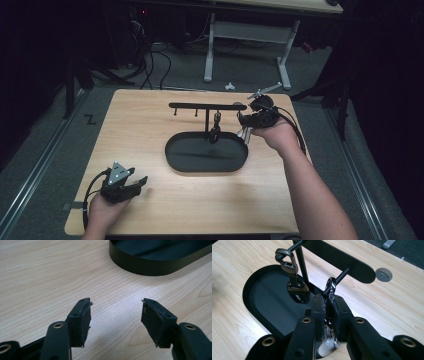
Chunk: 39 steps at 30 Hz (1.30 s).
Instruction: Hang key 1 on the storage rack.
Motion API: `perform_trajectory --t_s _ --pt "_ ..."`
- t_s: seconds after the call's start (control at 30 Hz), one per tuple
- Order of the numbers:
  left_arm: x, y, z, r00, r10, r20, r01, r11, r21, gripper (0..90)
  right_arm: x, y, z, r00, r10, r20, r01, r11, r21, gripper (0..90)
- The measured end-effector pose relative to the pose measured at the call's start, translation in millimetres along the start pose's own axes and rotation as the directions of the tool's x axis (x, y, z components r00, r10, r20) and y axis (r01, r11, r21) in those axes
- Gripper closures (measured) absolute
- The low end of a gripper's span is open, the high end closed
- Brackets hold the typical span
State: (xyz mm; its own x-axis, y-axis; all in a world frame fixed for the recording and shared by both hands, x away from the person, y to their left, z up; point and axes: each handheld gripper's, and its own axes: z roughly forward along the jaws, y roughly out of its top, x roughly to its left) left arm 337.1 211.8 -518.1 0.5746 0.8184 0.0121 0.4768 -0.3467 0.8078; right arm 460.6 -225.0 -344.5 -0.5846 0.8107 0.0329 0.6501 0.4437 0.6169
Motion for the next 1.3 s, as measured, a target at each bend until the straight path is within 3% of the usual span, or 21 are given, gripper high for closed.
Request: perform_trajectory --t_s 0.2,0.4,0.8,1.3 --pt "-0.7 0.2 0.0 1.0000 0.004 0.002 -0.004 1.0000 0.002 41.1 1.2 -0.8 1.7 0.9992 -0.008 0.040 0.008 1.000 0.016 76.1" --pt "-1.8 0.5 0.5 1.0000 0.005 0.003 -0.005 1.0000 0.001 41.0 1.6 -2.6 1.0 0.9989 -0.001 0.046 0.001 1.000 0.015 73.7" --pt "-2.6 1.2 0.1 1.0000 0.009 0.000 -0.009 1.0000 -0.001 40.7 7.2 -7.2 6.5 0.9967 0.055 0.059 -0.055 0.998 0.010 51.6" --pt "-5.2 3.1 3.6 0.9997 0.023 -0.004 -0.023 0.9997 0.003 40.1 6.4 -23.2 15.8 0.9936 0.097 0.058 -0.095 0.995 -0.027 40.6"
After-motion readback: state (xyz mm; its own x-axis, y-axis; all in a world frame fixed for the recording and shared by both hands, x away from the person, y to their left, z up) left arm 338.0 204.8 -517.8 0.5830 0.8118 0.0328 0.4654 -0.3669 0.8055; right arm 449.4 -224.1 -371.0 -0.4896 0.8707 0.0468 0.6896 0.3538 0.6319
